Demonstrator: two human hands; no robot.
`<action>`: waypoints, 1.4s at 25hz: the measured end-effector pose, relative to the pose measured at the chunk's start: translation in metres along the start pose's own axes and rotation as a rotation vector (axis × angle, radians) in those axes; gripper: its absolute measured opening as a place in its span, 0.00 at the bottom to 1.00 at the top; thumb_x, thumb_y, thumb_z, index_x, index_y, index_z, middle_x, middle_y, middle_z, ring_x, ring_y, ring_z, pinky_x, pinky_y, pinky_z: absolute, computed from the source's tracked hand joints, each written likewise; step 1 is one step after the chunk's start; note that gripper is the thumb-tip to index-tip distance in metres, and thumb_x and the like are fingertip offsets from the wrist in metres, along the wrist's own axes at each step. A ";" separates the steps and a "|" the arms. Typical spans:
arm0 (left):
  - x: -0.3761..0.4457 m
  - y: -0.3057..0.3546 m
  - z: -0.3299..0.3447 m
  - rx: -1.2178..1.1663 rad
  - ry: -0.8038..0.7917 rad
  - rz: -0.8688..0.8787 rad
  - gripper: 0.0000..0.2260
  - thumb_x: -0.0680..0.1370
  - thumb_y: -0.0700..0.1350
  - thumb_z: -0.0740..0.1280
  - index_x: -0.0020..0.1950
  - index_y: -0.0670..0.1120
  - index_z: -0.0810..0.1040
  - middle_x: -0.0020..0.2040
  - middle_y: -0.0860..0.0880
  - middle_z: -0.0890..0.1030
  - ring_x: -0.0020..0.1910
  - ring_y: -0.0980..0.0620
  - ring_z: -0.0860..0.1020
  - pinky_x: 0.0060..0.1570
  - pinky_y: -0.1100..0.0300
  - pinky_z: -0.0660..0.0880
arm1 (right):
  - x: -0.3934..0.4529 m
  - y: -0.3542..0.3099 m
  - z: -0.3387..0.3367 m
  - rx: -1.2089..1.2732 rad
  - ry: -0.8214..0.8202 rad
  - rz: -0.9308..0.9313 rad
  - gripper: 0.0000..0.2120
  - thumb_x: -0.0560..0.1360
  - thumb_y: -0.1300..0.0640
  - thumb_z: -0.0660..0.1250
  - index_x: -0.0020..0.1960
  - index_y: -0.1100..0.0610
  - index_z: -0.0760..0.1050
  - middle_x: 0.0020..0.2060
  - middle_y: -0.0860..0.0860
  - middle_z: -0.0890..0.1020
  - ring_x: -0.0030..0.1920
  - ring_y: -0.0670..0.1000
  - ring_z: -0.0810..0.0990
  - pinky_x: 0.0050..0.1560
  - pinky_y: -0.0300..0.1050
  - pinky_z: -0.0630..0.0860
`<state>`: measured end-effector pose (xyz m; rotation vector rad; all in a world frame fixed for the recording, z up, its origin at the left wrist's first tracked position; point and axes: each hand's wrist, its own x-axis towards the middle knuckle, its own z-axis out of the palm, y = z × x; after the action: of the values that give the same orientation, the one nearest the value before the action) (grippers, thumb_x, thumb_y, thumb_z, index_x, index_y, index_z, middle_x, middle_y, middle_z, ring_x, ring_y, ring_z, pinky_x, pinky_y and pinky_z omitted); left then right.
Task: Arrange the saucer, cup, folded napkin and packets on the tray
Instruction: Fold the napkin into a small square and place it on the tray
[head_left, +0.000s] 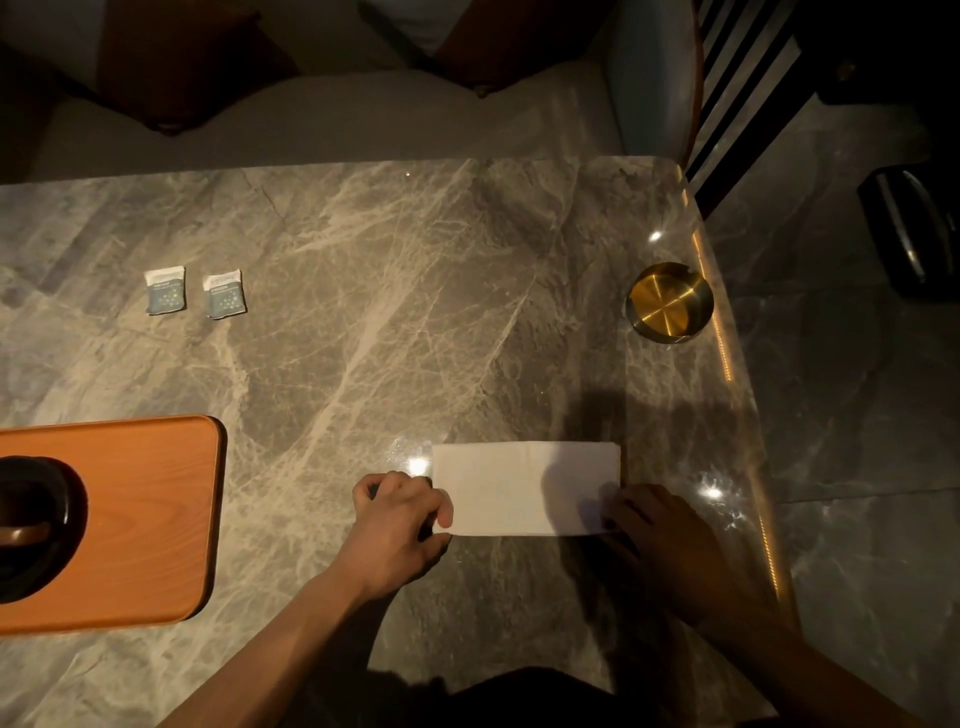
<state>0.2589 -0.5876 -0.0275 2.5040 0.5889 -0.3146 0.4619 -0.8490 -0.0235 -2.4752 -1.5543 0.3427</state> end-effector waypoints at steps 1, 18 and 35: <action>-0.001 -0.002 -0.001 0.044 -0.001 0.003 0.07 0.72 0.54 0.70 0.47 0.57 0.76 0.44 0.59 0.74 0.51 0.57 0.68 0.58 0.57 0.52 | 0.000 0.000 0.000 -0.009 -0.013 0.005 0.15 0.65 0.52 0.80 0.49 0.55 0.82 0.48 0.53 0.83 0.46 0.56 0.83 0.40 0.50 0.80; 0.030 0.021 0.012 -0.036 0.137 -0.352 0.36 0.69 0.61 0.72 0.73 0.55 0.63 0.60 0.51 0.70 0.58 0.49 0.68 0.56 0.50 0.65 | 0.023 -0.006 0.037 -0.042 -0.126 0.131 0.34 0.80 0.37 0.49 0.80 0.54 0.49 0.79 0.54 0.52 0.79 0.59 0.49 0.75 0.67 0.54; 0.040 -0.010 -0.062 -0.626 0.062 -0.471 0.07 0.75 0.42 0.69 0.46 0.50 0.72 0.43 0.53 0.82 0.42 0.53 0.81 0.41 0.56 0.76 | 0.059 -0.052 0.059 -0.001 -0.056 0.200 0.35 0.79 0.37 0.52 0.79 0.54 0.51 0.79 0.57 0.54 0.78 0.62 0.52 0.75 0.65 0.51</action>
<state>0.2953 -0.5323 0.0055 1.7638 1.1108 -0.1823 0.4241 -0.7705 -0.0702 -2.6497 -1.3279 0.4462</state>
